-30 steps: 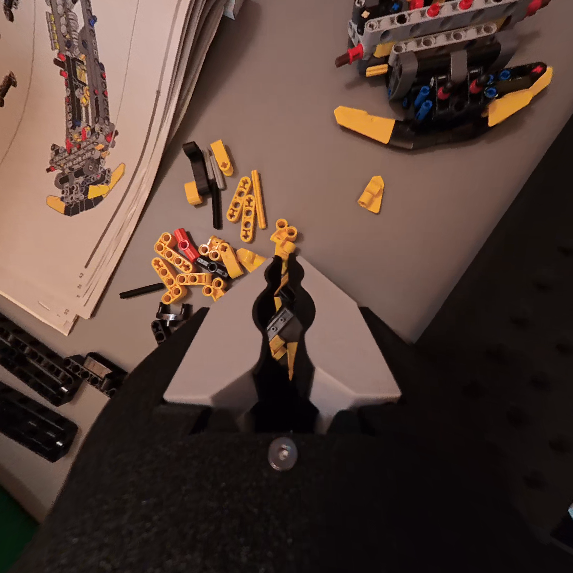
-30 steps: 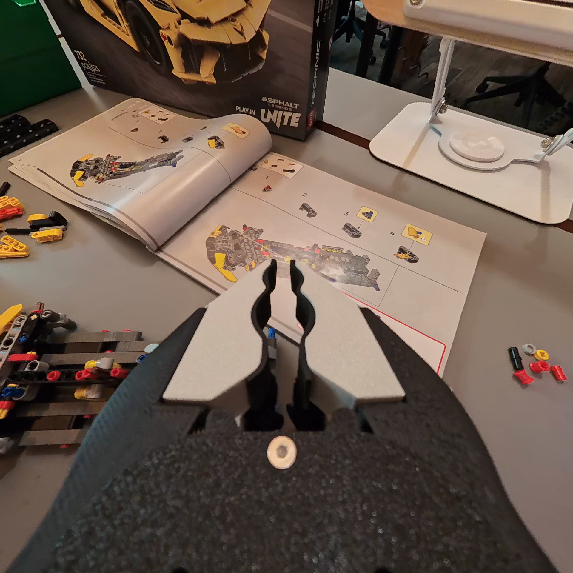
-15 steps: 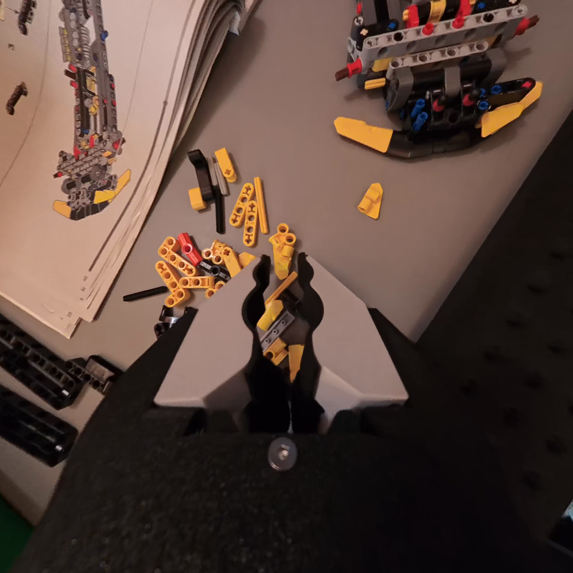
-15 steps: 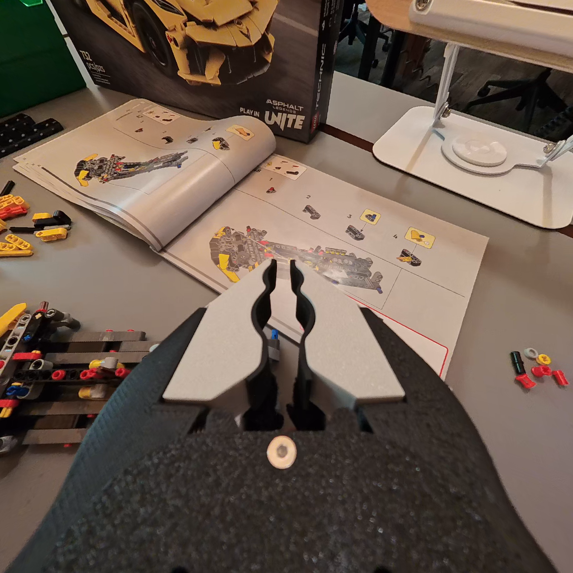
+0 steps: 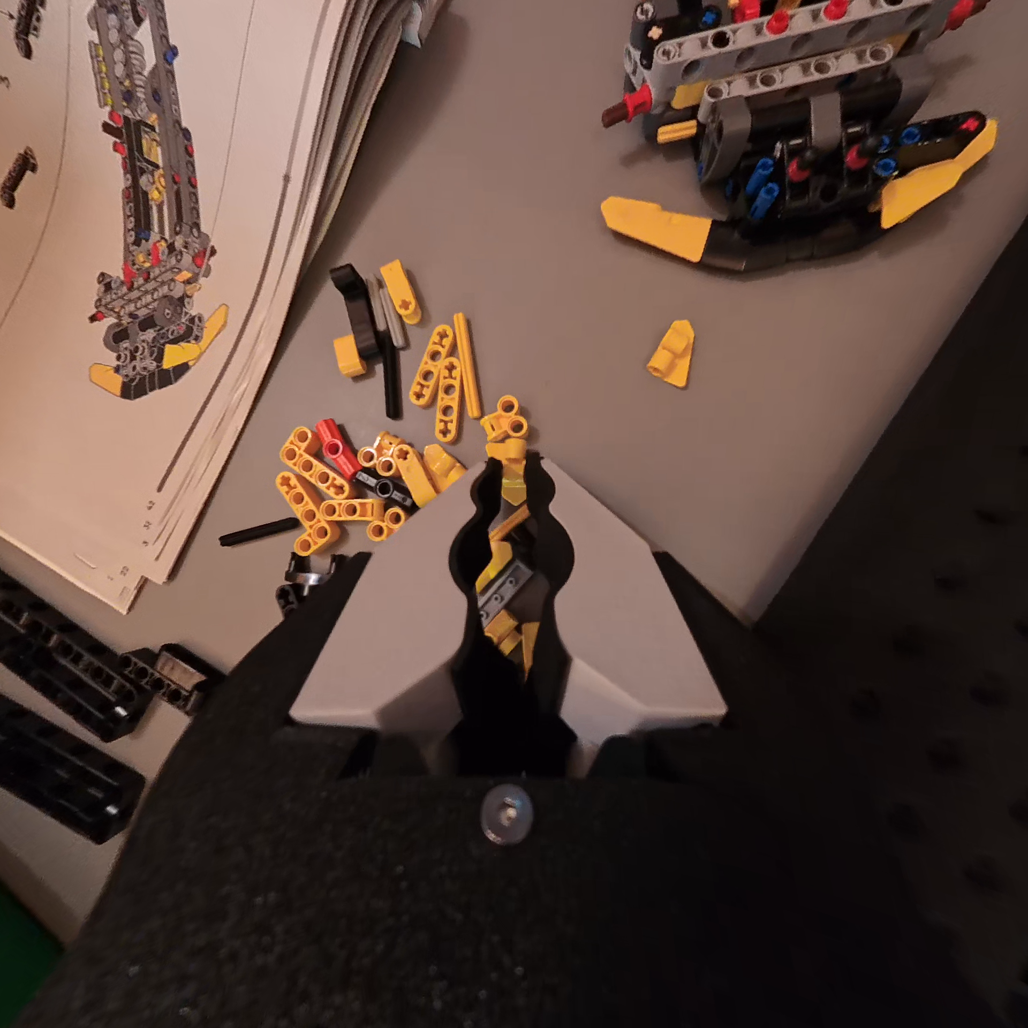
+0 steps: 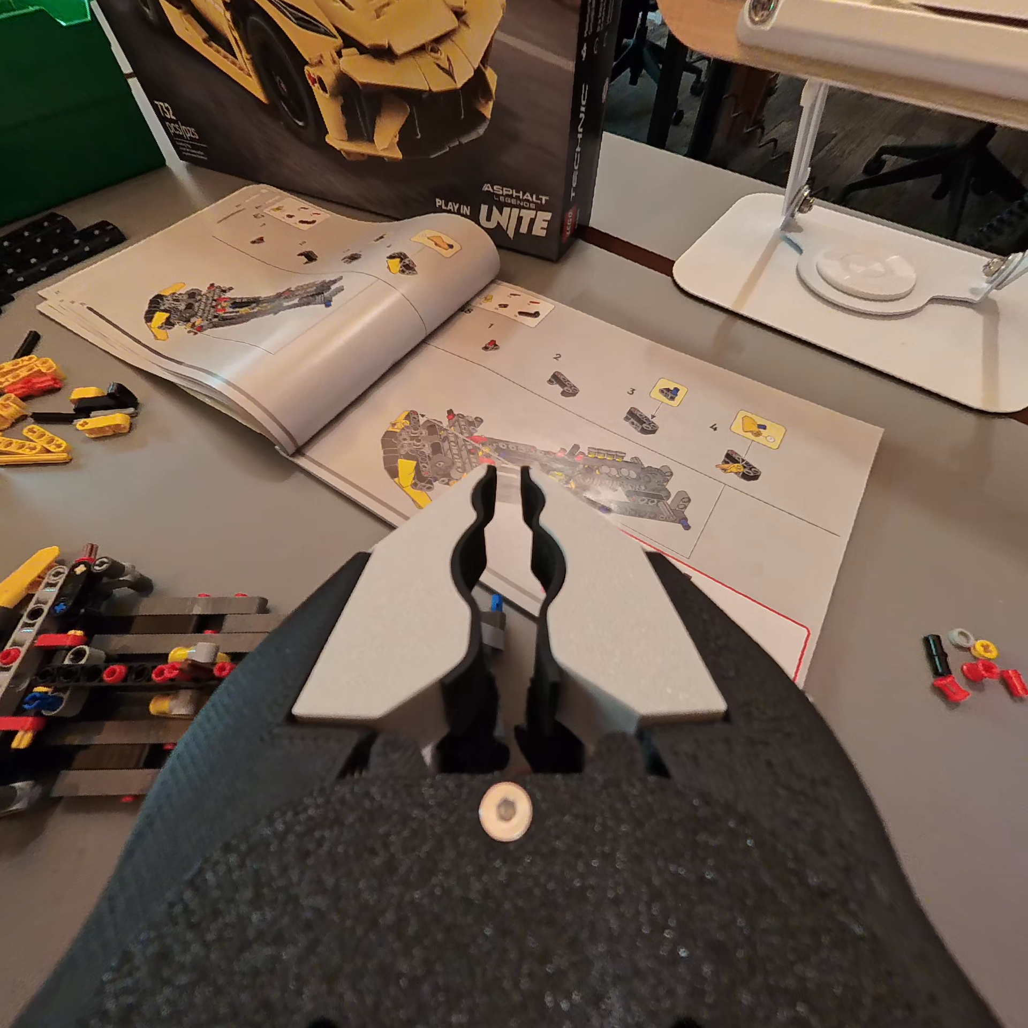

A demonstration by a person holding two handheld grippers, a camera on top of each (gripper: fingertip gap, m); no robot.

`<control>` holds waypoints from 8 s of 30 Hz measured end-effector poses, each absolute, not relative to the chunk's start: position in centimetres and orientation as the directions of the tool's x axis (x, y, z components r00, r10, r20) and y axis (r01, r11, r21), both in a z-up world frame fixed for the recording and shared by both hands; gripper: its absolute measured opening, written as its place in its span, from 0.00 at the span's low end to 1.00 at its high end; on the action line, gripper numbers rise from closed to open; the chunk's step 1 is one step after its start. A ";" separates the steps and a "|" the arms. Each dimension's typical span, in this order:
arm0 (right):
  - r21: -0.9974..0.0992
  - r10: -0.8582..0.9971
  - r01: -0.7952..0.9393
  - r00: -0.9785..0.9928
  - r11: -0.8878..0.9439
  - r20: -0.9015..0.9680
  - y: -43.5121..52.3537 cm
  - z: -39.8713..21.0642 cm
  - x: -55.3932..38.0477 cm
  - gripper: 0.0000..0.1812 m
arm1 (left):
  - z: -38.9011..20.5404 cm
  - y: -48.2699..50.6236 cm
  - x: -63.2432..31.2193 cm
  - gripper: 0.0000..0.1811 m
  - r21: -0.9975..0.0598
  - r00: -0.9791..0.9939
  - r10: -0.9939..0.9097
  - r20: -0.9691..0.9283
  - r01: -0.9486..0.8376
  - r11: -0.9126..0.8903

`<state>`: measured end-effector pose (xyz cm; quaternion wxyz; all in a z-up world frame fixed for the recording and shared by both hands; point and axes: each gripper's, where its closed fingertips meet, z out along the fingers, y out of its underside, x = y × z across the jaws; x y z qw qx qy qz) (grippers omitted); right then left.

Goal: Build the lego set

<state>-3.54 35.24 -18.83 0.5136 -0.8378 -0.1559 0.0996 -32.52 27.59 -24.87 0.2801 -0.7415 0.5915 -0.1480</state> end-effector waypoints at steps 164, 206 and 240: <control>-0.670 0.105 0.049 0.993 -0.740 -0.044 20.9 -24.9 9.4 0.08 | -18.9 37.7 -21.5 0.14 -0.878 0.439 -0.877 0.195 -0.320 -0.356; -0.734 0.239 0.129 0.970 -0.666 -0.046 22.4 -22.7 2.0 0.13 | -19.0 37.3 -21.3 0.14 -0.875 0.433 -0.885 0.172 -0.345 -0.339; -0.743 0.645 0.336 0.746 -0.578 -0.164 19.9 -21.8 -7.5 0.08 | -18.8 37.6 -21.8 0.14 -0.876 0.438 -0.881 0.178 -0.337 -0.345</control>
